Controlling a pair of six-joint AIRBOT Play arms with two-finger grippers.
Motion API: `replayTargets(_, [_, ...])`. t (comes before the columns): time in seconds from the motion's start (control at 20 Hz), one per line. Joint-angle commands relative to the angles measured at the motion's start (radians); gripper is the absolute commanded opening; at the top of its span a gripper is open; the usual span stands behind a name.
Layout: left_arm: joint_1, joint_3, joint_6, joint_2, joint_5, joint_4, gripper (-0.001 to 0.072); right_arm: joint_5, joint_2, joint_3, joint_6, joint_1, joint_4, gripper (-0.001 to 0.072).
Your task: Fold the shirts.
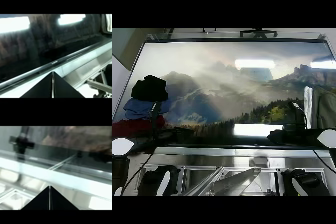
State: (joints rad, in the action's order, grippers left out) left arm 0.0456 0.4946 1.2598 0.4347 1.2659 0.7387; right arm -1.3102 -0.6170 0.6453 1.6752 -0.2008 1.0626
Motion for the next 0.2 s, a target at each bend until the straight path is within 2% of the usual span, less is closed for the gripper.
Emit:
replayTargets(0.0, [-0.012,-0.012,0.009,-0.01,-0.014,0.0,0.0024,0.003,0.004,-0.011,0.0,-0.006,-0.073,0.0015])
replayTargets(0.15, [-0.012,-0.012,0.009,-0.01,-0.015,0.0,0.0024,0.001,0.004,-0.011,0.0,-0.006,-0.073,0.0015])
